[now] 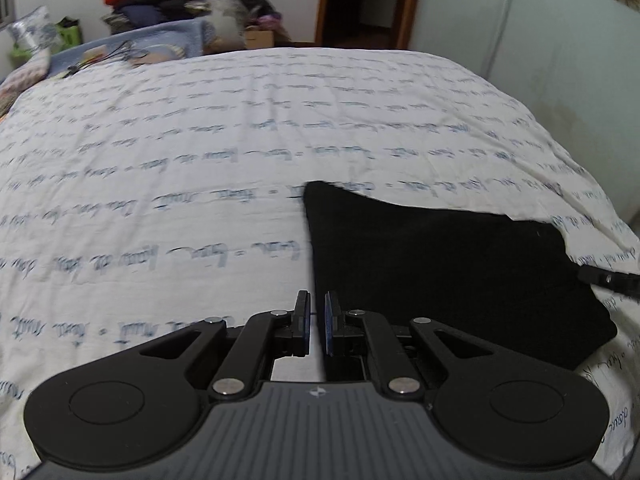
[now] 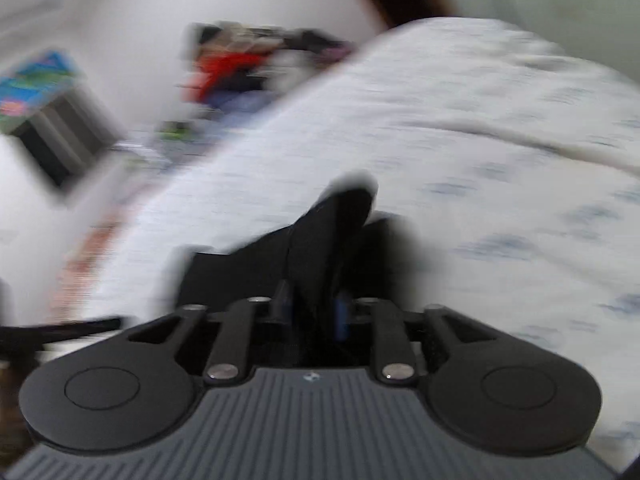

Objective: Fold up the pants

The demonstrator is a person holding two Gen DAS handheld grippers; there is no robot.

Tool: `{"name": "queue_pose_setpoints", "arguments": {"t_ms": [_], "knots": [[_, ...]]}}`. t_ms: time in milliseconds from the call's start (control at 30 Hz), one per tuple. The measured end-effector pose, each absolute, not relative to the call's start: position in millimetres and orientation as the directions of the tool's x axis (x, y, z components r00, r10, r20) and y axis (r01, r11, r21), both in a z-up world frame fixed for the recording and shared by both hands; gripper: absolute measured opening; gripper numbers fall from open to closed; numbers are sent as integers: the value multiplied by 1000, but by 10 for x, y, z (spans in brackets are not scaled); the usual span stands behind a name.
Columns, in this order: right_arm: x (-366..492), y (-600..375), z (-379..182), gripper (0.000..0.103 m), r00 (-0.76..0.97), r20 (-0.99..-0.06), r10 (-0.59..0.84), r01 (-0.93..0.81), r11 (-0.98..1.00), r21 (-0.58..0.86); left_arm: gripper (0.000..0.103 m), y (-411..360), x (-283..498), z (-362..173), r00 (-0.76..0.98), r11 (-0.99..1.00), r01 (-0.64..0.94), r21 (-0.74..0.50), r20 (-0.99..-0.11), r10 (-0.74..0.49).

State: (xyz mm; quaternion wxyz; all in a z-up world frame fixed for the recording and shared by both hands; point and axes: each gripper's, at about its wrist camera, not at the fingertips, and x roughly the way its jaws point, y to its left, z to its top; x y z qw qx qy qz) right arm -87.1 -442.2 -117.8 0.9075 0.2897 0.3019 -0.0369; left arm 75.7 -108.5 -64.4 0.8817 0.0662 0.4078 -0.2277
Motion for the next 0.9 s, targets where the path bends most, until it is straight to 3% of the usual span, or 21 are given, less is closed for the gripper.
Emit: {"name": "queue_pose_setpoints", "arguments": {"t_ms": [100,200,300,400,433,500,600,733,767,800,833,900], "knots": [[-1019,-4363,-1055,29,848,-529,-45,288,876,388,7,-1262,677,-627,574,872,487,-53,-733,-365],[-985,-4110,-901,29,883,-465,64,142,907,396,7,-1473,585,-714,549,843,535,-63,-732,-403],[-767,-3798,-1032,30,820,-544,175,32,936,349,7,-1661,493,-951,519,814,580,-26,-759,-394],[-734,-3767,-1209,18,790,-614,13,114,979,167,7,-1703,350,-1021,574,810,584,56,-733,-364],[-771,-3816,-1170,20,795,-607,-7,144,973,178,7,-1708,316,-980,590,810,582,79,-726,-353],[-871,-3787,-1035,30,819,-573,-38,141,980,137,8,-1703,284,-910,610,820,567,82,-710,-351],[-937,-3579,-917,58,841,-540,-2,66,993,100,11,-1659,268,-845,609,849,528,20,-706,-362],[-965,-3398,-1169,62,779,-616,-115,129,991,-22,17,-1579,184,-852,612,893,450,-15,-722,-321],[-1029,-3373,-1158,63,785,-604,-137,158,987,-18,20,-1561,156,-857,619,903,430,-8,-725,-301],[-1107,-3354,-1122,74,796,-588,-144,182,983,6,26,-1545,124,-859,627,912,411,0,-726,-282],[-1178,-3321,-1078,98,807,-573,-146,200,979,32,30,-1531,92,-855,634,918,396,8,-726,-268],[-1339,-3219,-995,103,825,-541,-160,227,972,59,49,-1509,19,-837,649,924,381,25,-718,-249]]}}
